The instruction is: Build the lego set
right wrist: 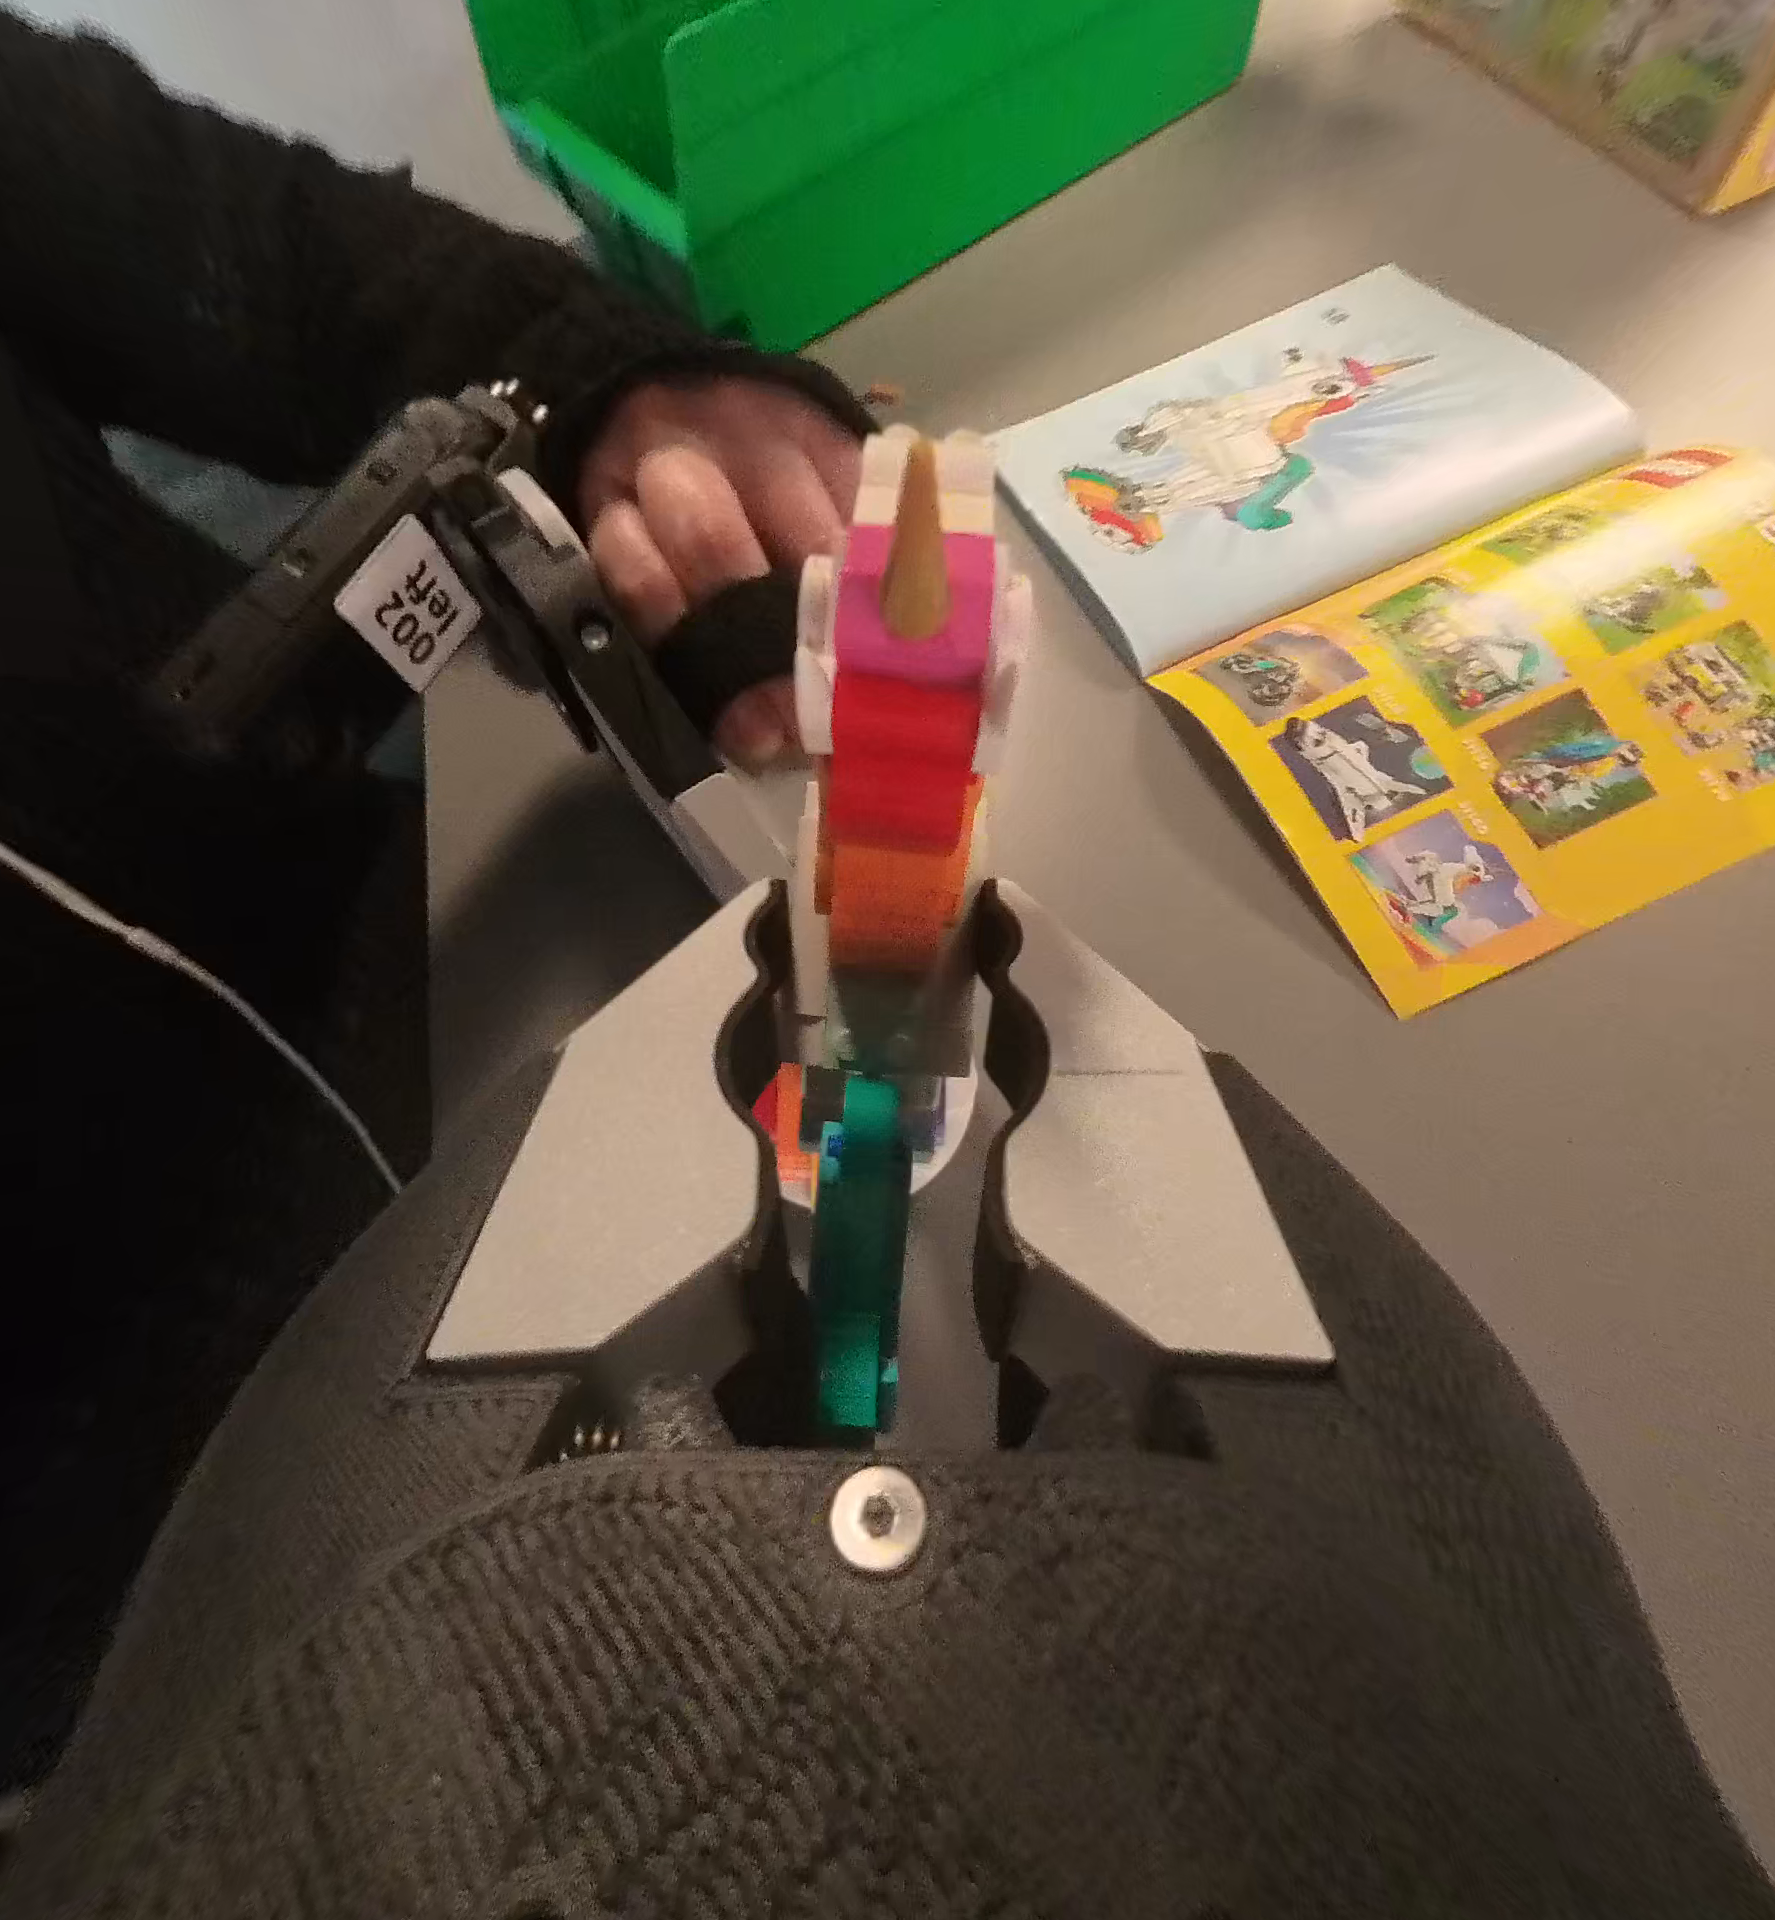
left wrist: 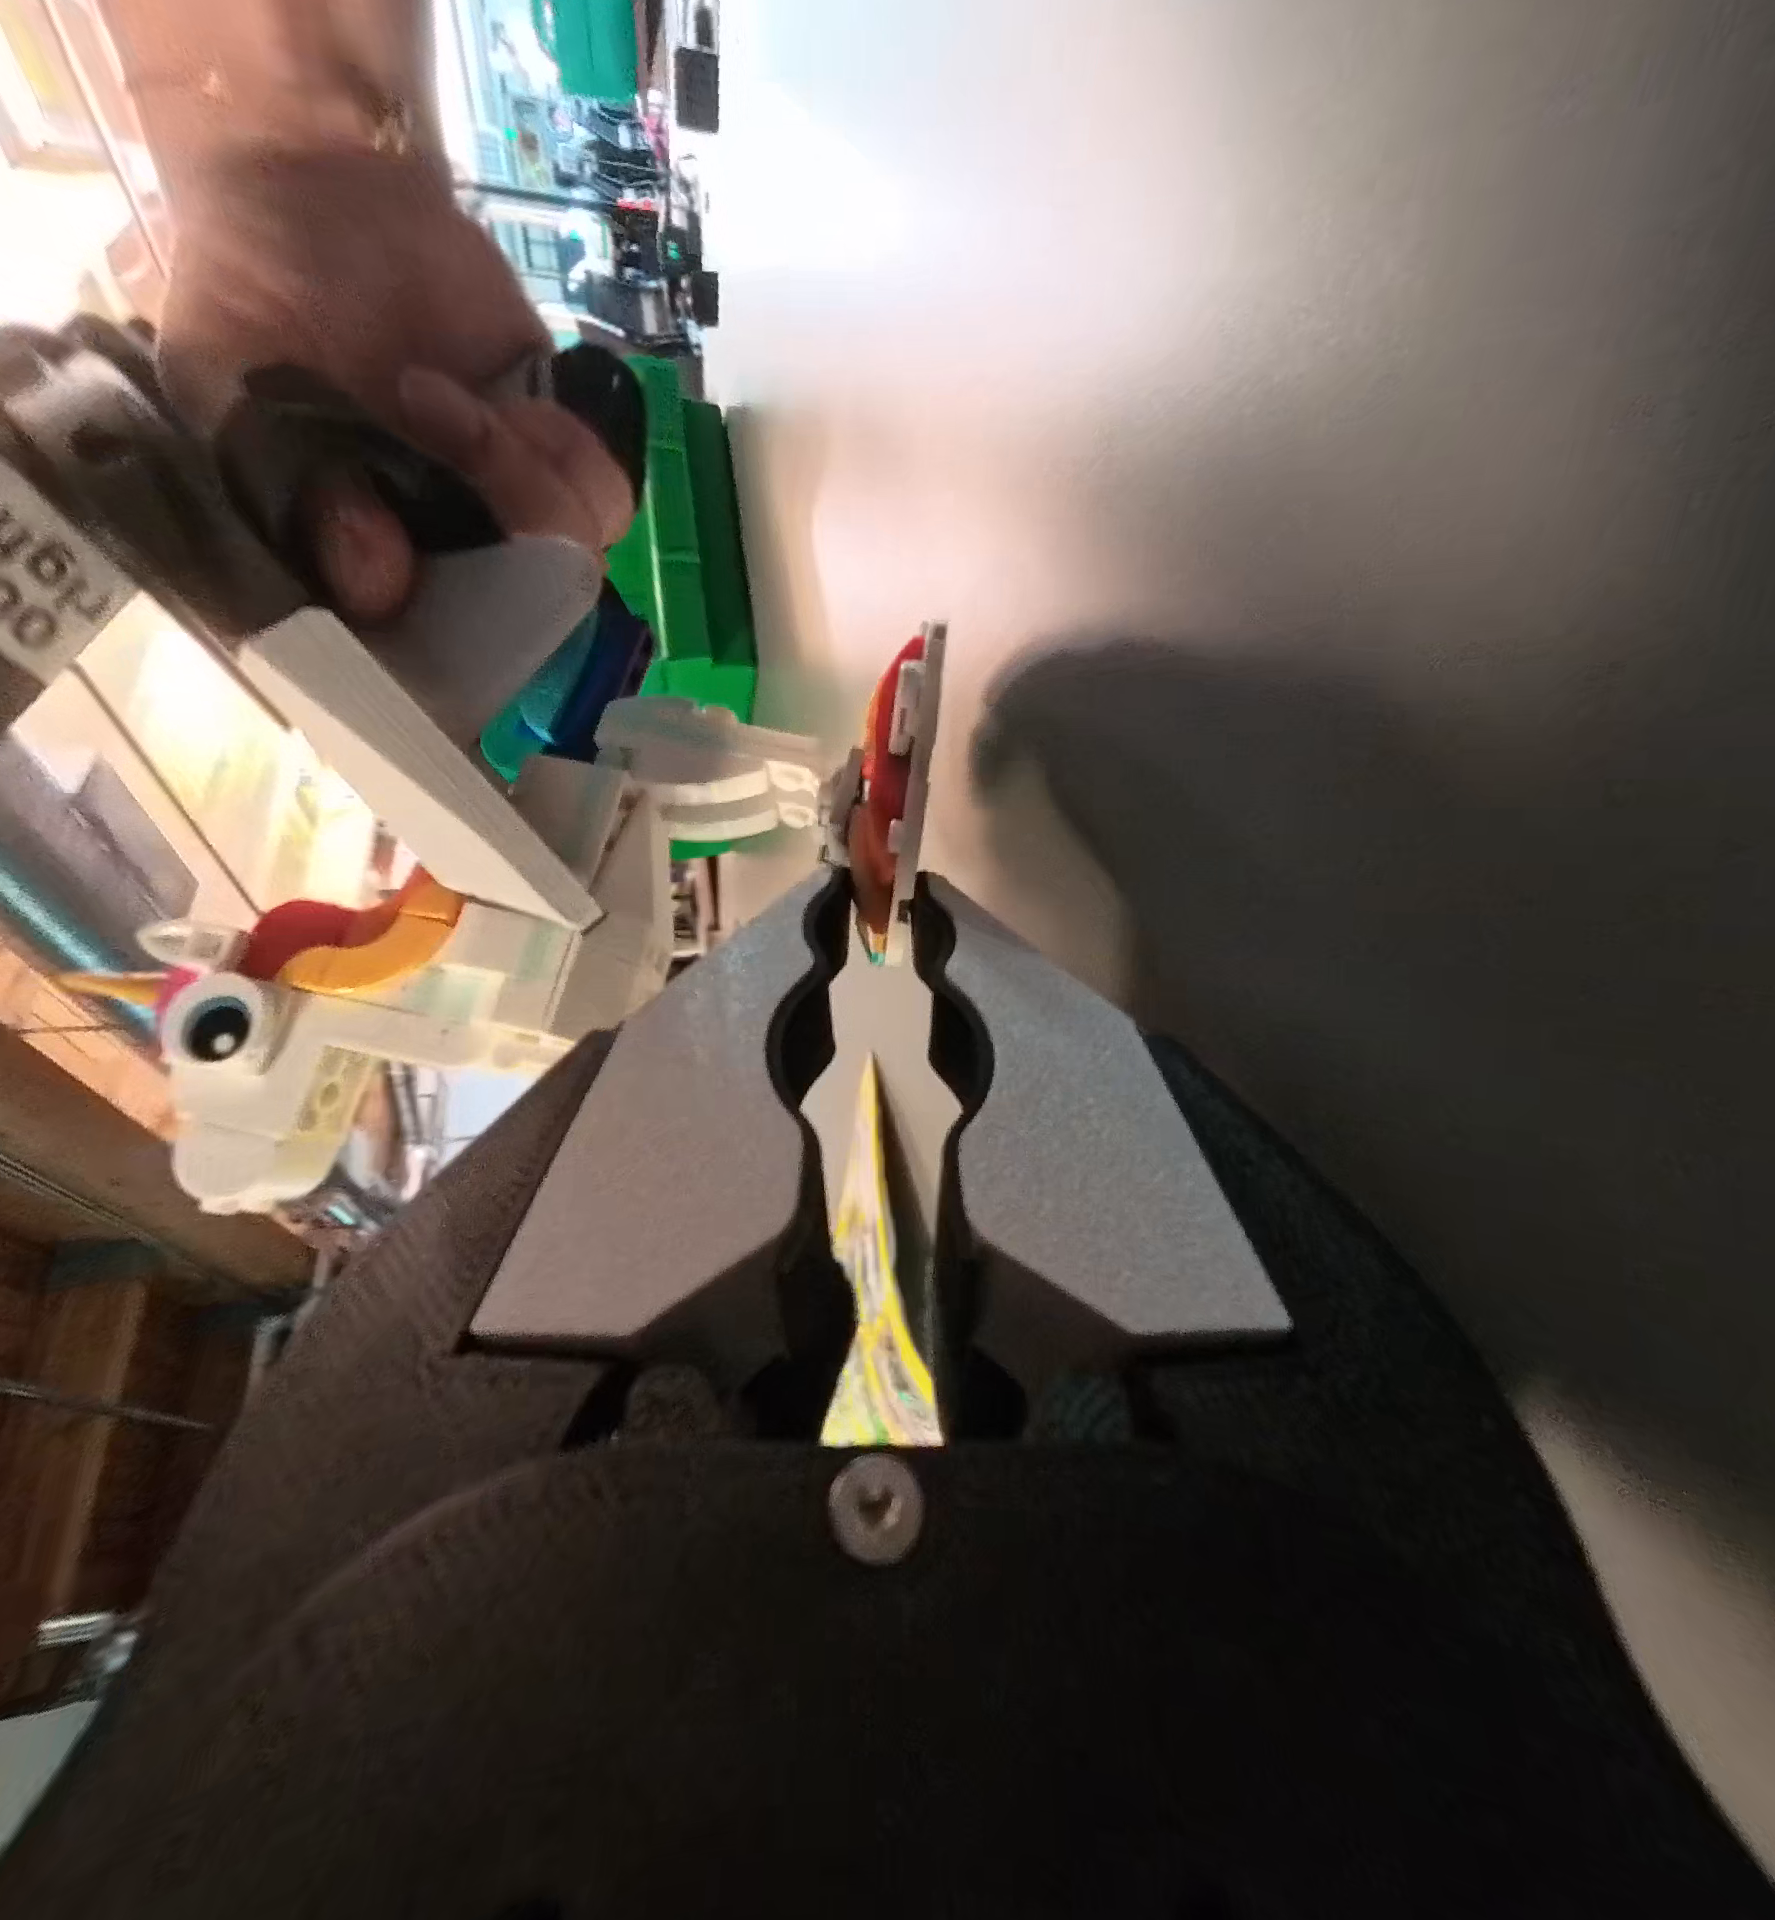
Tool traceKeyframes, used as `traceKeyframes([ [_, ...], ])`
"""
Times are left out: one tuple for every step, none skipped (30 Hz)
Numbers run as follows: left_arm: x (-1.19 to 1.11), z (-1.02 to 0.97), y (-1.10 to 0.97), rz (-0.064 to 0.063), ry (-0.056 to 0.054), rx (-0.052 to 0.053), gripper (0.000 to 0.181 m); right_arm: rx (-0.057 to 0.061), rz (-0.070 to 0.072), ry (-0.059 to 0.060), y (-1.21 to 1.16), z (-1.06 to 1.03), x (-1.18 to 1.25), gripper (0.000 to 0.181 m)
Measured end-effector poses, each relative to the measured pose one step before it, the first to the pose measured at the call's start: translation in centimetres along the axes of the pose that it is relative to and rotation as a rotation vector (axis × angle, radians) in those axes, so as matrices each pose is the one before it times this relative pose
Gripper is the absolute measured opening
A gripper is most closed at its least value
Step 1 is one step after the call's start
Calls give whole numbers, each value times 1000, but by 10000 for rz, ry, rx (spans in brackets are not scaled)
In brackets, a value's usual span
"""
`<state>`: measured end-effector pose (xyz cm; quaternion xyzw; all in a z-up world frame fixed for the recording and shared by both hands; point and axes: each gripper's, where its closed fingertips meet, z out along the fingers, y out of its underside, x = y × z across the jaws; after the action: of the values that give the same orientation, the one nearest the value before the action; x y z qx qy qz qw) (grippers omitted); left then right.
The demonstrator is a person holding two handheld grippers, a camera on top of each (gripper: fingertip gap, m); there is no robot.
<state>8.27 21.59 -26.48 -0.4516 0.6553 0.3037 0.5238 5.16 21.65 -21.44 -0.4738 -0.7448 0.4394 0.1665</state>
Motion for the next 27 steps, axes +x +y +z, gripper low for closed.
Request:
traceKeyframes([
  [-73, -54, -79, 107, -81, 9, 11, -173, -26, -147, 17, -44, -84, 35],
  [-28, -38, -35, 63, -50, 8, 11, -121, 43, -130, -13, -25, -41, 34],
  [52, -12, 32, 26, 13, -17, 11, -89, 41, -68, 24, 26, 24, 34],
  [106, -5, 84, 13, 50, -32, 11, -61, 69, -23, 60, 74, 81, 34],
  [107, -8, 38, 41, 46, -8, 11, -33, 106, -26, 83, 70, 72, 34],
  [22, -9, 28, 64, -18, -17, 11, -7, 80, -22, 85, 11, 63, 34],
  [-29, 17, 114, 26, -23, -83, 11, 45, 41, 40, 21, -49, 128, 35],
  [62, 19, 127, -43, 50, -49, 11, 94, 52, 83, 0, -65, 142, 35],
  [102, -15, 60, -60, 69, 21, 11, 125, 74, 66, 14, -25, 70, 34],
  [92, -28, -5, -20, 53, 47, 11, 138, 79, 40, 77, 35, 3, 35],
  [123, -14, -35, 19, 63, 8, 11, 124, 69, 43, 122, 30, -5, 35],
  [36, 13, 7, 59, -12, -37, 11, 148, 58, 61, 110, -23, 24, 35],
  [-1, -13, -25, 88, -34, -13, 11, 211, 69, 24, 19, -83, -21, 35],
  [-6, -10, -6, 22, -17, -7, 11, 258, 102, -38, -37, -120, -83, 35],
  [12, -10, 16, -19, 5, 1, 11, 276, 107, -59, -57, -133, -90, 35],
  [-29, -29, 12, -34, -7, 7, 11, 282, 59, -69, -53, -157, -104, 35],
  [-48, 6, 73, -47, -21, -32, 11, 276, 36, -53, -81, -179, -83, 34],
  [-23, -4, 66, -46, 1, -24, 11, 214, 34, 1, -41, -163, -25, 34],
  [5, 2, 39, -50, 11, -7, 11, 127, -18, 57, 36, -115, 41, 34],
  [16, 12, 51, -74, 24, -5, 11, 73, -67, 89, 52, -82, 47, 34],
  [7, 6, 20, -88, 30, 6, 11, 39, -75, 87, 55, -64, 18, 34],
  [-20, 4, 24, -84, 12, 9, 11, 10, -77, 76, 30, -51, 13, 34],
  [-51, -4, 40, -86, -11, -3, 11, -2, -89, 74, 10, -71, 0, 34],
  [-101, -14, 56, -106, -28, -8, 11, 3, -96, 81, -30, -93, 0, 34],
  [-108, -13, 52, -143, -22, 7, 11, -1, -102, 91, -53, -109, 13, 34],
  [-228, -26, 90, -157, -76, 0, 11, 22, -110, 99, -95, -138, 9, 34],
  [-259, -46, 83, -149, -90, 9, 11, 44, -91, 90, -128, -149, -18, 35],
])
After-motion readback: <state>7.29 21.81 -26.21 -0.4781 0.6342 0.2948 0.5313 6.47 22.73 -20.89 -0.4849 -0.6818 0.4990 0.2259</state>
